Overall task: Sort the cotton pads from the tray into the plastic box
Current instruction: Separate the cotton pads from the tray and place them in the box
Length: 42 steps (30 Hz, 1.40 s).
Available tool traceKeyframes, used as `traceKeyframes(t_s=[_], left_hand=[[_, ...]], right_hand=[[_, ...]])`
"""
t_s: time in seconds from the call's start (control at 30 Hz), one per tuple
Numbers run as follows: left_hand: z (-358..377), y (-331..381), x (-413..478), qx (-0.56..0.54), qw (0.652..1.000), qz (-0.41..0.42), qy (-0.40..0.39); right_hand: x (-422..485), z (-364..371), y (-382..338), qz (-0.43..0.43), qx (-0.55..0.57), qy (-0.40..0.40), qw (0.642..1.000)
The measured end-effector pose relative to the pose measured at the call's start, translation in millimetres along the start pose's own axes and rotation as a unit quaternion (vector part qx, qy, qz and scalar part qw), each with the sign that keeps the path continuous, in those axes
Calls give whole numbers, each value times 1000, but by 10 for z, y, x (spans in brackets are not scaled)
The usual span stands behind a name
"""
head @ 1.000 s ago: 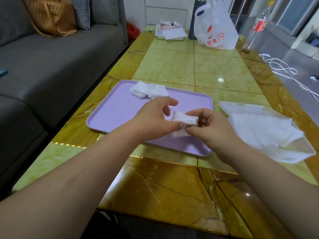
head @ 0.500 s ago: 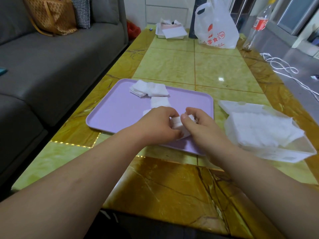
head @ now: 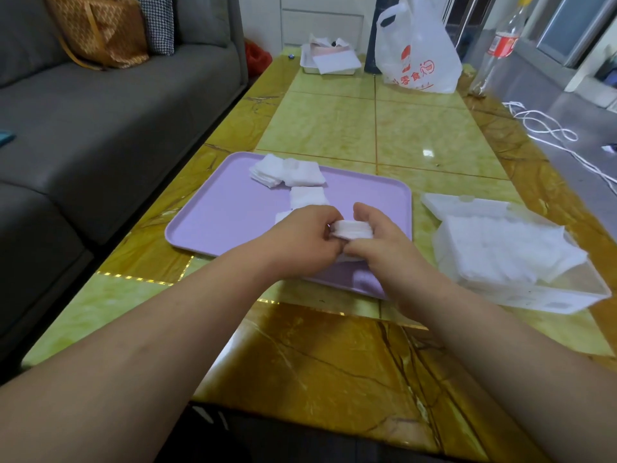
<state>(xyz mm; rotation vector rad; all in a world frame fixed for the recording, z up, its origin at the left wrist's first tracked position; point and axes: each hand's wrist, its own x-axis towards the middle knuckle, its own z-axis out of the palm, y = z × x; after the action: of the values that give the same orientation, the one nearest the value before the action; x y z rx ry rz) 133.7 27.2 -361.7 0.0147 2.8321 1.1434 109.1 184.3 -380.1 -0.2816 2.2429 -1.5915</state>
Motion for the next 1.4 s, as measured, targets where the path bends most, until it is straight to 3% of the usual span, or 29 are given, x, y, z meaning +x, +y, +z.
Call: traceKeyframes(t_s=[0.1,0.27,0.43,0.77,0.97,1.1,1.4], left_hand=[[-73,-43,-44,-32,999,13,6],[-338,-279,-3,43,986,-37,156],[-198,-406,21,73,991,-76,85],[-112,-334,64,139,983,-84,80],[-105,-228,75,159,977,-35,138],[-76,-162,38,216,969,-96,76],[-95,-178,-21,107,992,-66,21]], right_hand=[[-38,-24,16,-65,-84,52,993],[-50,-65,85,-108,-97,110,983],[-11,-67,145,-92,-102,134,981],[19,-82,181,-81,-109,131,982],[27,-112,185,-85,-94,133,983],[44,-133,201,-86,-92,146,981],[57,-152,201,-87,-74,151,982]])
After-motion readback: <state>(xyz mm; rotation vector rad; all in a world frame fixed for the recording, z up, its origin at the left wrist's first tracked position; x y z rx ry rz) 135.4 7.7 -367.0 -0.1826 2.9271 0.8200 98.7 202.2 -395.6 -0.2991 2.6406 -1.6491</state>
